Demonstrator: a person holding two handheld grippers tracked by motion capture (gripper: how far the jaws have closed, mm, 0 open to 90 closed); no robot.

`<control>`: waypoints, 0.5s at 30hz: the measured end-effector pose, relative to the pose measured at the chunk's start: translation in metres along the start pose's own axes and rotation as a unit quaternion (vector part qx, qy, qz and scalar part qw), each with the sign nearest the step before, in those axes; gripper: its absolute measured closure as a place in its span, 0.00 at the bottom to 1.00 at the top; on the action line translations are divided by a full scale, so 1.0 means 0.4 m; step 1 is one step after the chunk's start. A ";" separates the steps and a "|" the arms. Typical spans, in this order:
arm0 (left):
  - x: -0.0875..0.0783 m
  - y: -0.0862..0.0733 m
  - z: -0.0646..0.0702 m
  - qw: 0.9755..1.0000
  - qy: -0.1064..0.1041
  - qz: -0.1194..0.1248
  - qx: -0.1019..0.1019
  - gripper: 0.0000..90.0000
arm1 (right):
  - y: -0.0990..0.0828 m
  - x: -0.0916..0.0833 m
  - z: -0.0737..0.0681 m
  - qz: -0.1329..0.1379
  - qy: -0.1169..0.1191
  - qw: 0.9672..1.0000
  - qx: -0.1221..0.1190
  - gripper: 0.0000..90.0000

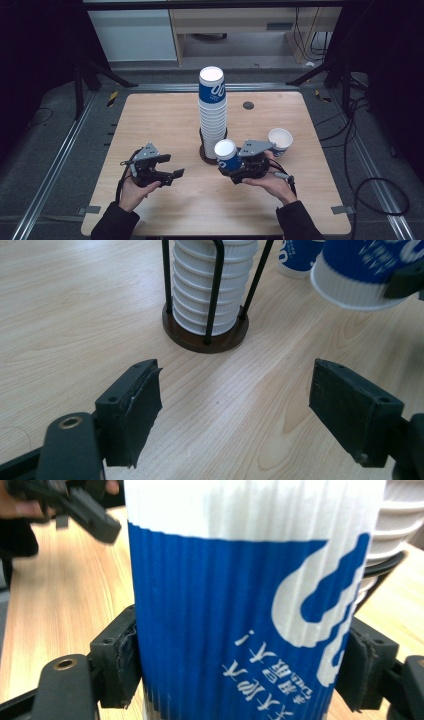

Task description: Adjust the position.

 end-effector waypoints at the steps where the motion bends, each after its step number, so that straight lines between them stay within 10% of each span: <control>1: 0.000 0.001 0.001 1.000 -0.002 -0.001 0.001 0.22 | -0.002 0.005 -0.001 -0.004 -0.001 1.000 -0.003 0.23; 15: -0.004 0.020 0.025 1.000 -0.020 0.006 0.010 0.22 | -0.024 0.051 -0.025 -0.031 0.014 0.999 -0.023 0.23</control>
Point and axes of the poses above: each handheld gripper's, and its own axes: x roughly forward along the jaws, y roughly out of its top, z roughly to its right, the point moved 2 cm from there along x, roughly forward along the jaws, and after that the axes turned 14 degrees about x, right-handed, at the moved point
